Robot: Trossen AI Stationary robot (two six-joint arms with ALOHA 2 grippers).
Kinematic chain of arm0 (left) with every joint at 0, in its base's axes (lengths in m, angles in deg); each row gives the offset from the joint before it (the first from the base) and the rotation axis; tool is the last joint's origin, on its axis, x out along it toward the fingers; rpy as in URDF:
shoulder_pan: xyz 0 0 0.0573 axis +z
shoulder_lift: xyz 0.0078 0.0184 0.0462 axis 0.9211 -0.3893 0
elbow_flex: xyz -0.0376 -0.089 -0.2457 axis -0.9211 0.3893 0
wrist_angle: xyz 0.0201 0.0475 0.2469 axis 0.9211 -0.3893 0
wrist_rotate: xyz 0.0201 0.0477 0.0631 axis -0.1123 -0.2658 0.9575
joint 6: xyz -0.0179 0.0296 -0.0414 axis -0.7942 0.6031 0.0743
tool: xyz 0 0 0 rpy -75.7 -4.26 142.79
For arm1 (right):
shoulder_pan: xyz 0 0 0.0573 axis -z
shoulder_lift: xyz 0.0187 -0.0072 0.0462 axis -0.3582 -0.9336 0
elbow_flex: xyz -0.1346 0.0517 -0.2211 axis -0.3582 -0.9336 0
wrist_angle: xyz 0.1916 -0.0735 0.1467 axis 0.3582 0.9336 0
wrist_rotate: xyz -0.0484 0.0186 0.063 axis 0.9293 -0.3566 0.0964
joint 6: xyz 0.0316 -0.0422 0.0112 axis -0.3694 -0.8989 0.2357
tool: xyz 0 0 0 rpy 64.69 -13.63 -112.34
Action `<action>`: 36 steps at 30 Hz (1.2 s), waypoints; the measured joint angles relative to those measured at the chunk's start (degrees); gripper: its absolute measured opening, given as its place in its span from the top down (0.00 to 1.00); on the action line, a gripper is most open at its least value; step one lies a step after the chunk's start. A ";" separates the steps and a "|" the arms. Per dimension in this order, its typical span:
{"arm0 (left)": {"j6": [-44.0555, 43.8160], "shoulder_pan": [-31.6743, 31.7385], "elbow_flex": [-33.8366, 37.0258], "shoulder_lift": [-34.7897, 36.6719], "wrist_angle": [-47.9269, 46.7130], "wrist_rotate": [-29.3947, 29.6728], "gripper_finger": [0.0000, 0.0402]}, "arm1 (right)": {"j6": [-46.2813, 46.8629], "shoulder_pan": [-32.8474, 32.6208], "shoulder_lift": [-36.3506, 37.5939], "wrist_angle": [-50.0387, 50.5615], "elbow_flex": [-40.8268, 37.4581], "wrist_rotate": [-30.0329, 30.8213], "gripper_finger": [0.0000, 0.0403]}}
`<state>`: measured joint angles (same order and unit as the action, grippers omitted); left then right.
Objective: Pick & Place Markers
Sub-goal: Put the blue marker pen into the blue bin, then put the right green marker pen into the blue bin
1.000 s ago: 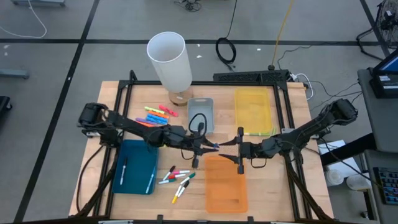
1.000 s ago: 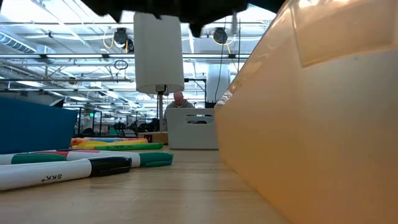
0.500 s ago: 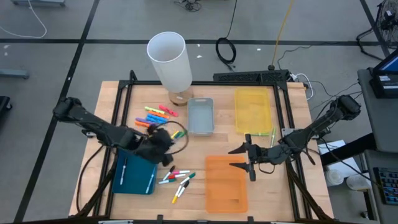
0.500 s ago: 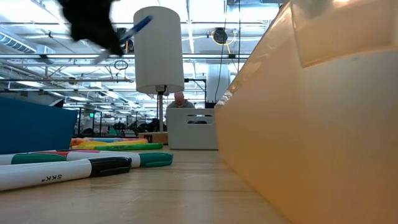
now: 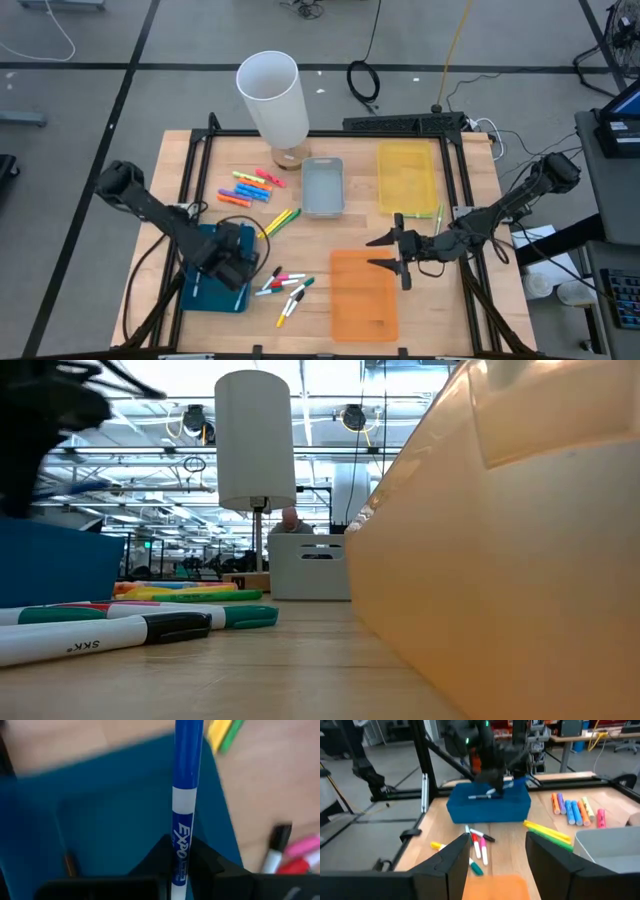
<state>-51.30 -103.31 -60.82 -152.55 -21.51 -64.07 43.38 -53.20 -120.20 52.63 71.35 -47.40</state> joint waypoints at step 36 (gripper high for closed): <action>10.69 -5.10 0.02 -1.16 7.10 -1.16 0.66 | -17.92 -0.65 0.20 -8.14 0.00 -0.42 0.58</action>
<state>-40.61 -108.41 -60.80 -153.72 -14.41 -65.23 25.46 -53.85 -119.99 44.49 71.35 -47.83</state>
